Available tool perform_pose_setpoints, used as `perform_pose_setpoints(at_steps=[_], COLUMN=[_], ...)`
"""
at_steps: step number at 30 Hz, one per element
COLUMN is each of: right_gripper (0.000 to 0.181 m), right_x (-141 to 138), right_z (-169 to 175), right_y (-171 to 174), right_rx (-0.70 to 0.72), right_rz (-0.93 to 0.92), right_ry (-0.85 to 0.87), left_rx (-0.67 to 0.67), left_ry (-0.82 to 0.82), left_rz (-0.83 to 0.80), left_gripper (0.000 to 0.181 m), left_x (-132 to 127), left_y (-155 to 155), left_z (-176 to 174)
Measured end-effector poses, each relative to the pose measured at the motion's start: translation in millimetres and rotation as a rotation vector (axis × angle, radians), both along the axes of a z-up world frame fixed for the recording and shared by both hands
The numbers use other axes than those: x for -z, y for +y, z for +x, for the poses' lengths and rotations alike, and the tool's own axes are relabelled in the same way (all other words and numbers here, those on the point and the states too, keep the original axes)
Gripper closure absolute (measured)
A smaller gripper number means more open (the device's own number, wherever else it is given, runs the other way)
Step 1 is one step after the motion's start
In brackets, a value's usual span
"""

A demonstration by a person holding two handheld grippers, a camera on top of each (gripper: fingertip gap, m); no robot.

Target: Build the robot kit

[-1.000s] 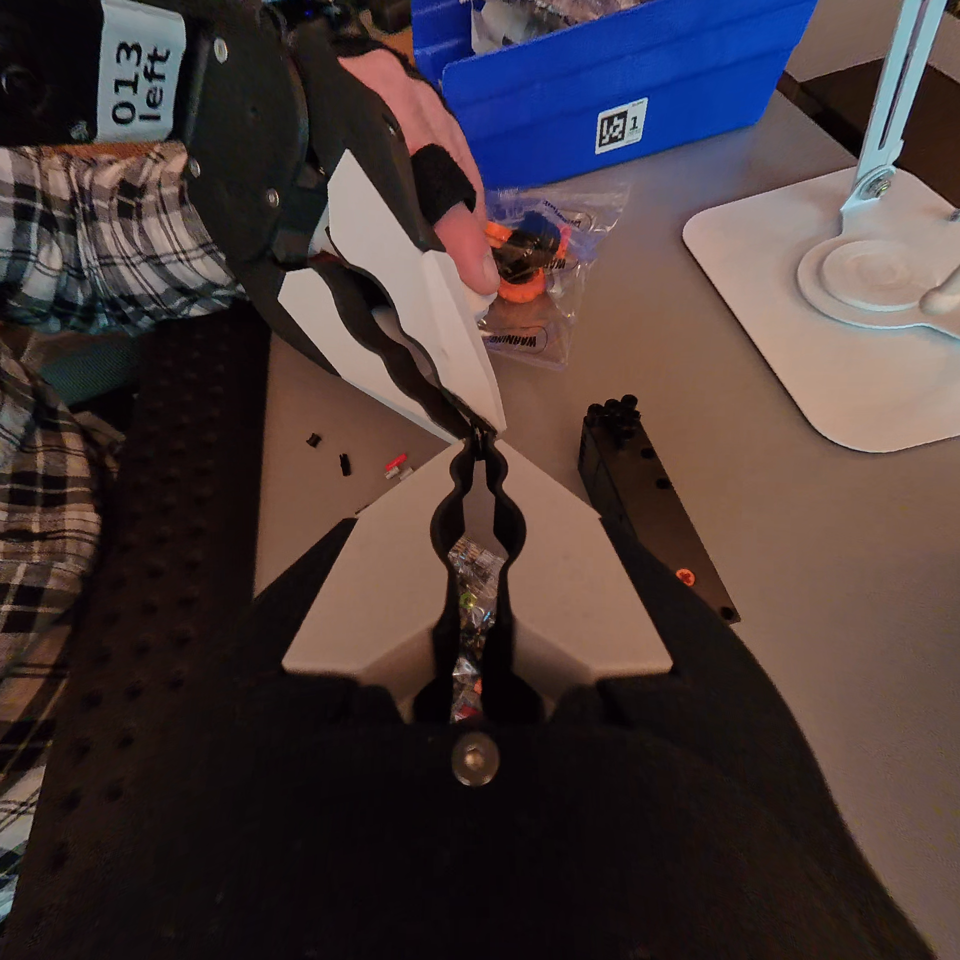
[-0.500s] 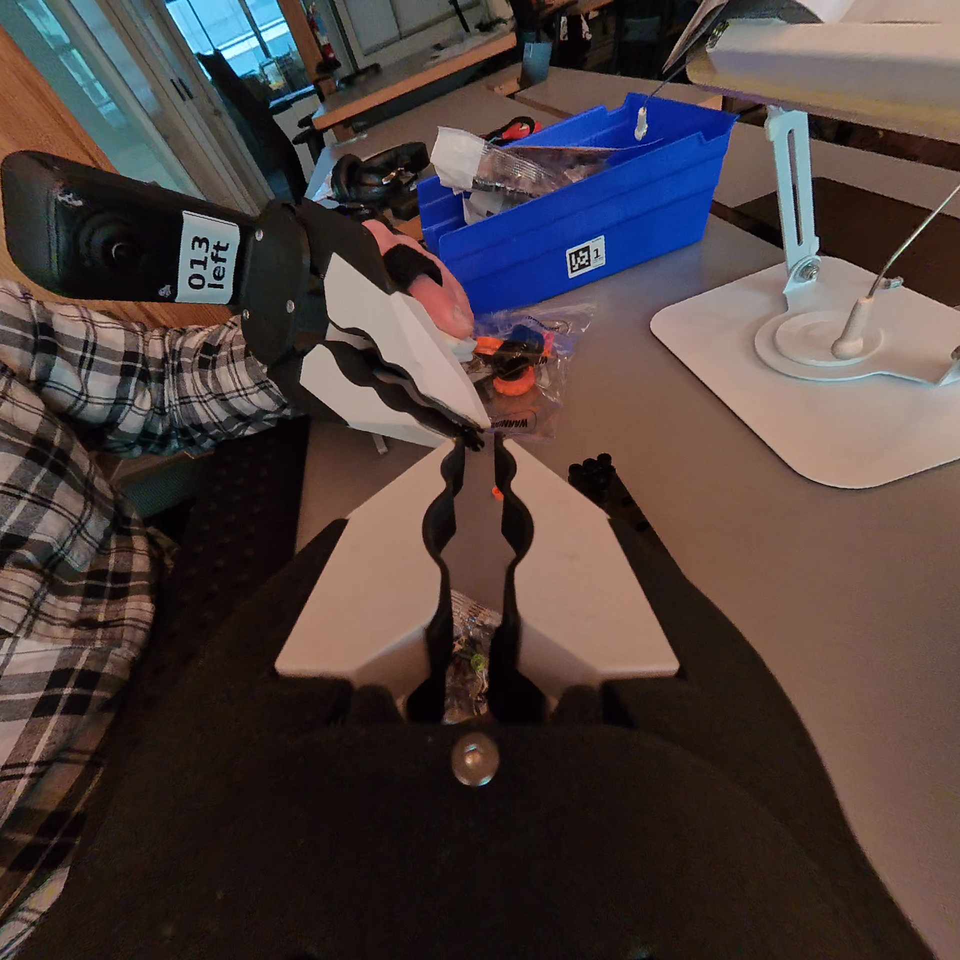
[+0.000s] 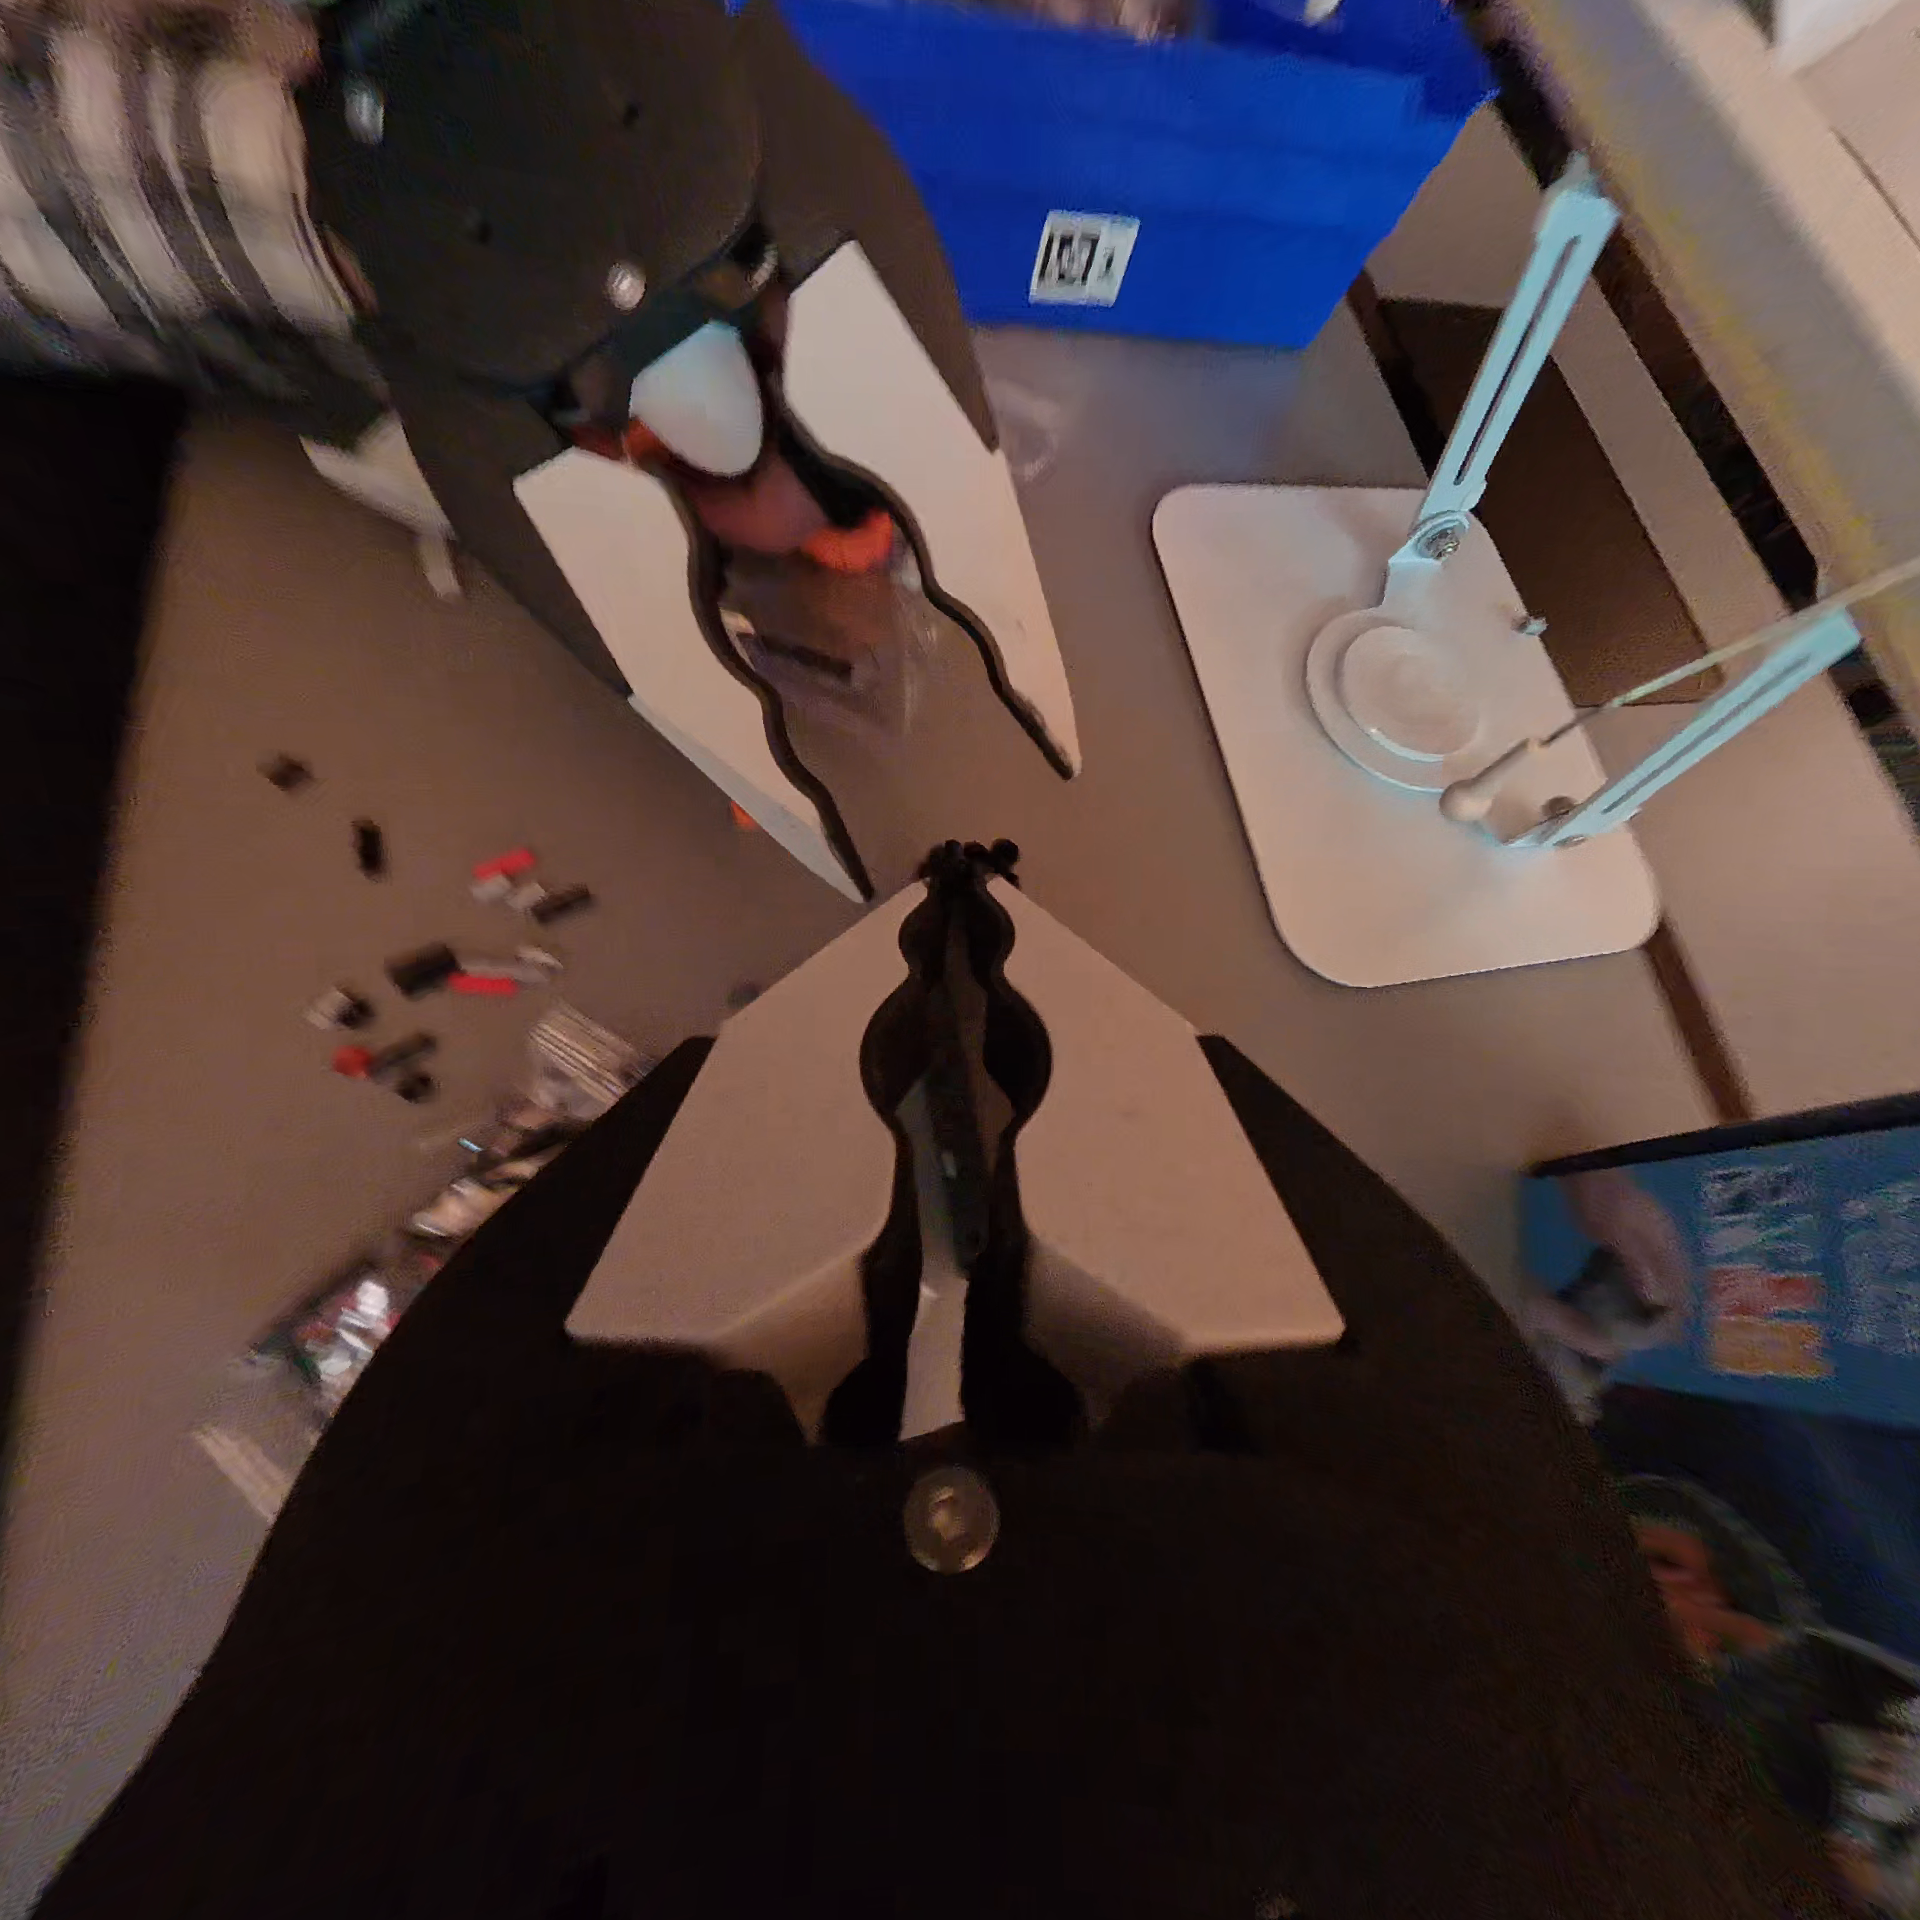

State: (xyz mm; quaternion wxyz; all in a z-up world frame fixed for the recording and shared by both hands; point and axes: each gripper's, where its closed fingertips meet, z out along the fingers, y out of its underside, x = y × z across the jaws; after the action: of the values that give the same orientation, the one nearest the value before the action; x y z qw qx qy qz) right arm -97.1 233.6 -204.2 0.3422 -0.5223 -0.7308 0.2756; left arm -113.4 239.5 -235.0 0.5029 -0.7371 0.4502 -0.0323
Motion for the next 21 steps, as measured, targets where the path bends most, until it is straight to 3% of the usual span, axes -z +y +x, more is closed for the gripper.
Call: perform_pose_setpoints(at_steps=[6,21], right_gripper=[0.181,0.181], right_x=[23.1,31.4], right_z=[-9.4,-7.6], right_y=[9.6,11.5], right_rx=[-0.138,-0.332], right_rz=[0.286,0.484], right_ry=[-0.258,-0.535], left_rx=[-0.002,0.027], left_ry=[-0.032,-0.103], left_rz=[-0.144,-0.168], left_gripper=[0.152,0.155], left_x=[29.1,29.8], left_y=[6.4,6.9], left_z=[1.1,4.8])
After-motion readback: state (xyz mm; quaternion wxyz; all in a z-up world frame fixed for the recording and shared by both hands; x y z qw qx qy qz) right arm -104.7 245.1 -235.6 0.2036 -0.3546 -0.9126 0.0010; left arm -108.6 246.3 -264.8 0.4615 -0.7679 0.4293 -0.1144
